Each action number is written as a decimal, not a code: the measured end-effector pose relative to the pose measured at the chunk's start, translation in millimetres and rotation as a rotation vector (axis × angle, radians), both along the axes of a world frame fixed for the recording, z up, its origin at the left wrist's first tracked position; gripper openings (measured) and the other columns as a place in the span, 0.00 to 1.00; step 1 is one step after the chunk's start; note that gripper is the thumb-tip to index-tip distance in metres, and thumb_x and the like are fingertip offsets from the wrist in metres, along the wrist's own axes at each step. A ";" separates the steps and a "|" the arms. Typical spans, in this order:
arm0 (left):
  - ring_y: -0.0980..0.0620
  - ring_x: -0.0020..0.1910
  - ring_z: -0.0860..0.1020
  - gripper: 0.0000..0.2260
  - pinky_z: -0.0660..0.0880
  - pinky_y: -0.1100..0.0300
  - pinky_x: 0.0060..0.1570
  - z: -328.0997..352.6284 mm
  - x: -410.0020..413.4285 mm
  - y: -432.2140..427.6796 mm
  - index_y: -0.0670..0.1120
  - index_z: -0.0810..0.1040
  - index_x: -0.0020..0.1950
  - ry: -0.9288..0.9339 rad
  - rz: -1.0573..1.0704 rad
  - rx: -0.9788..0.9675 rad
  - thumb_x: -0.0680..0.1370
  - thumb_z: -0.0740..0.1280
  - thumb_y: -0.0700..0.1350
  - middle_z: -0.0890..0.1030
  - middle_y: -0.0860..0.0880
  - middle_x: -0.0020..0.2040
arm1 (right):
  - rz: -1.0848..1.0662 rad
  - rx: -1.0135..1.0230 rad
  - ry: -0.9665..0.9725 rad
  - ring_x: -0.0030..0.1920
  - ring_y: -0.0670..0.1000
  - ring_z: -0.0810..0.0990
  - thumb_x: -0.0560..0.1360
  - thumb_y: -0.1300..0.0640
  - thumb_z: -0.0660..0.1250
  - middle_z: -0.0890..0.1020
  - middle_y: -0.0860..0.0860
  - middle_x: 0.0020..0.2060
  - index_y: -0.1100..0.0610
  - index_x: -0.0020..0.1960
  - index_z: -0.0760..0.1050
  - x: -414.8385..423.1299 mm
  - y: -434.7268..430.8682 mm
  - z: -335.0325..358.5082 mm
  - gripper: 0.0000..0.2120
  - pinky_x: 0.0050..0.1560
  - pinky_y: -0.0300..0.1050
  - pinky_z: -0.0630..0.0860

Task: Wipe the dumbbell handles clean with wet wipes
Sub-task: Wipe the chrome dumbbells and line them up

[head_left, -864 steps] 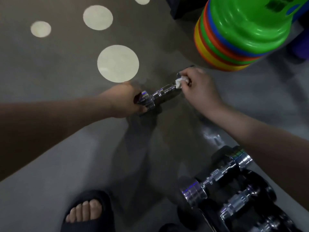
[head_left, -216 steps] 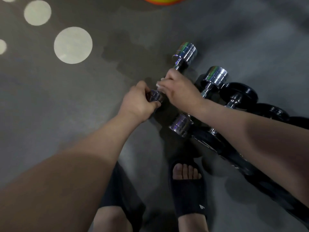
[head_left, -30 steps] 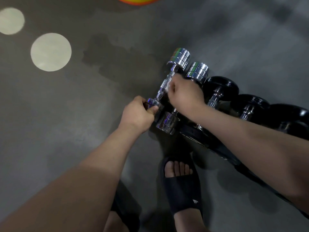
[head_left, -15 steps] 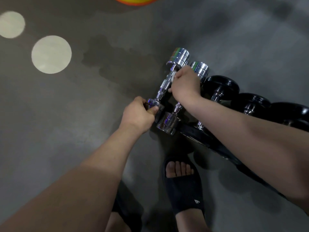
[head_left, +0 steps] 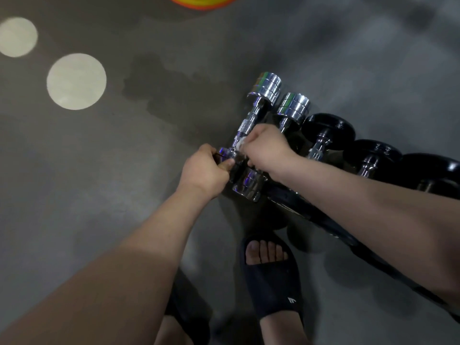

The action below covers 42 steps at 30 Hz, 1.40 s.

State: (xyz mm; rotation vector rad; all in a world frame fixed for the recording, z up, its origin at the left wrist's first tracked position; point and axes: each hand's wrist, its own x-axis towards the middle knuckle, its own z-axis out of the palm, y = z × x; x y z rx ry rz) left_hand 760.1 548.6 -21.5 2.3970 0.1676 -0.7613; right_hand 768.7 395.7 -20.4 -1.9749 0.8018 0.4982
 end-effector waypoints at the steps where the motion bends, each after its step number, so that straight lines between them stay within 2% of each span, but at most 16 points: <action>1: 0.45 0.53 0.78 0.17 0.70 0.59 0.49 -0.1 0.3 0.3 0.46 0.76 0.62 -0.004 0.003 0.004 0.78 0.71 0.53 0.81 0.48 0.52 | -0.022 0.022 -0.004 0.26 0.52 0.80 0.74 0.63 0.68 0.80 0.54 0.29 0.56 0.39 0.75 -0.8 2.2 0.2 0.06 0.26 0.41 0.73; 4: 0.45 0.55 0.78 0.18 0.72 0.59 0.51 -0.8 0.0 -0.7 0.46 0.76 0.63 -0.005 0.008 0.005 0.78 0.71 0.53 0.82 0.48 0.54 | 0.004 -0.018 -0.002 0.25 0.50 0.79 0.73 0.65 0.68 0.80 0.53 0.25 0.58 0.40 0.78 4.0 -0.8 4.5 0.04 0.27 0.39 0.72; 9: 0.45 0.53 0.78 0.17 0.69 0.60 0.49 2.2 -0.4 -2.2 0.46 0.76 0.62 -0.002 -0.003 0.006 0.77 0.71 0.53 0.81 0.49 0.52 | -0.167 -0.069 -0.115 0.28 0.47 0.84 0.77 0.61 0.66 0.84 0.51 0.31 0.55 0.44 0.79 18.4 -19.8 9.0 0.05 0.29 0.40 0.76; 11: 0.45 0.53 0.78 0.16 0.69 0.60 0.48 2.8 -1.0 -2.5 0.45 0.76 0.61 -0.004 0.008 0.004 0.78 0.71 0.53 0.81 0.49 0.51 | -0.208 -0.092 -0.201 0.32 0.49 0.85 0.77 0.59 0.66 0.85 0.50 0.35 0.53 0.43 0.79 27.7 -22.7 6.8 0.06 0.34 0.45 0.81; 13: 0.45 0.51 0.78 0.15 0.69 0.60 0.47 3.1 -1.9 -2.7 0.46 0.76 0.60 0.000 0.010 0.002 0.78 0.71 0.52 0.80 0.50 0.49 | -0.097 -0.197 -0.265 0.41 0.50 0.84 0.78 0.57 0.66 0.86 0.48 0.41 0.54 0.45 0.81 24.8 -19.9 1.1 0.06 0.45 0.46 0.81; 16: 0.47 0.50 0.78 0.16 0.68 0.61 0.46 3.9 -1.9 -2.2 0.46 0.76 0.60 -0.004 -0.004 0.009 0.78 0.71 0.53 0.79 0.50 0.48 | 0.115 -0.274 -0.365 0.46 0.49 0.82 0.78 0.56 0.66 0.85 0.49 0.46 0.54 0.47 0.83 1.7 -7.7 -5.5 0.07 0.49 0.45 0.78; 21: 0.47 0.53 0.80 0.18 0.75 0.57 0.53 7.4 1.3 3.1 0.45 0.79 0.61 0.019 -0.063 -0.011 0.76 0.73 0.54 0.82 0.49 0.52 | 0.394 -0.061 -0.242 0.39 0.42 0.79 0.76 0.51 0.72 0.82 0.43 0.37 0.49 0.47 0.83 -10.1 -14.9 -2.1 0.03 0.43 0.40 0.73; 23: 0.49 0.54 0.81 0.18 0.76 0.57 0.58 14.4 6.5 4.3 0.45 0.80 0.63 -0.003 -0.059 -0.036 0.76 0.73 0.51 0.84 0.48 0.54 | 0.312 0.068 -0.235 0.38 0.47 0.82 0.77 0.54 0.71 0.84 0.46 0.37 0.48 0.47 0.79 -10.9 -21.9 2.2 0.02 0.41 0.43 0.75; 25: 0.55 0.50 0.81 0.14 0.75 0.65 0.55 22.6 15.0 5.2 0.46 0.80 0.63 -0.125 0.018 -0.120 0.77 0.71 0.44 0.84 0.49 0.54 | 0.165 0.185 -0.248 0.38 0.51 0.83 0.78 0.59 0.70 0.85 0.49 0.38 0.50 0.46 0.76 -11.5 -27.8 7.2 0.06 0.38 0.44 0.78; 26: 0.59 0.47 0.80 0.12 0.75 0.67 0.53 26.1 18.3 4.4 0.47 0.81 0.60 -0.164 0.073 -0.209 0.77 0.70 0.42 0.83 0.51 0.52 | 0.117 0.228 -0.250 0.37 0.49 0.82 0.78 0.59 0.70 0.85 0.49 0.38 0.51 0.47 0.75 -12.5 -30.1 10.3 0.05 0.35 0.42 0.78; 29: 0.57 0.45 0.82 0.09 0.80 0.59 0.53 33.5 19.5 -6.6 0.48 0.82 0.56 -0.099 0.089 -0.485 0.76 0.71 0.41 0.84 0.51 0.48 | 0.086 0.336 -0.255 0.36 0.41 0.78 0.79 0.58 0.70 0.83 0.47 0.37 0.55 0.51 0.78 -20.1 -32.5 13.2 0.02 0.34 0.38 0.76; 32: 0.56 0.44 0.83 0.05 0.80 0.57 0.50 34.2 21.5 -15.9 0.48 0.84 0.51 -0.103 0.016 -0.481 0.77 0.72 0.39 0.86 0.49 0.46 | 0.113 0.418 -0.270 0.37 0.42 0.79 0.79 0.59 0.69 0.84 0.48 0.38 0.55 0.48 0.80 -23.0 -30.2 11.7 0.02 0.40 0.41 0.76; 34: 0.54 0.43 0.83 0.05 0.81 0.55 0.49 30.1 28.1 -16.2 0.49 0.84 0.47 -0.116 0.052 -0.428 0.76 0.72 0.40 0.86 0.49 0.44 | 0.174 0.340 -0.281 0.38 0.43 0.79 0.80 0.59 0.68 0.85 0.50 0.41 0.55 0.49 0.82 -22.2 -32.0 11.6 0.05 0.41 0.42 0.78; 37: 0.53 0.42 0.83 0.03 0.82 0.53 0.50 18.7 43.3 -10.3 0.51 0.83 0.44 -0.169 0.125 -0.304 0.74 0.72 0.42 0.85 0.51 0.41 | 0.619 -0.105 -0.439 0.43 0.50 0.80 0.79 0.54 0.65 0.81 0.48 0.40 0.55 0.47 0.81 -25.1 -39.4 5.9 0.08 0.47 0.48 0.78; 39: 0.54 0.40 0.81 0.02 0.80 0.57 0.46 14.6 53.1 -10.8 0.50 0.82 0.45 -0.248 0.095 -0.210 0.74 0.72 0.43 0.83 0.53 0.39 | 0.843 -0.258 -0.519 0.43 0.53 0.77 0.77 0.44 0.65 0.76 0.46 0.36 0.53 0.43 0.76 -33.5 -39.6 2.0 0.13 0.45 0.48 0.76; 42: 0.56 0.37 0.79 0.02 0.73 0.69 0.39 12.7 60.0 -20.9 0.46 0.82 0.46 -0.277 -0.069 -0.138 0.75 0.72 0.42 0.81 0.55 0.37 | 0.933 -0.332 -0.508 0.45 0.54 0.75 0.71 0.30 0.65 0.80 0.49 0.39 0.53 0.48 0.75 -36.0 -37.4 -2.9 0.25 0.46 0.48 0.75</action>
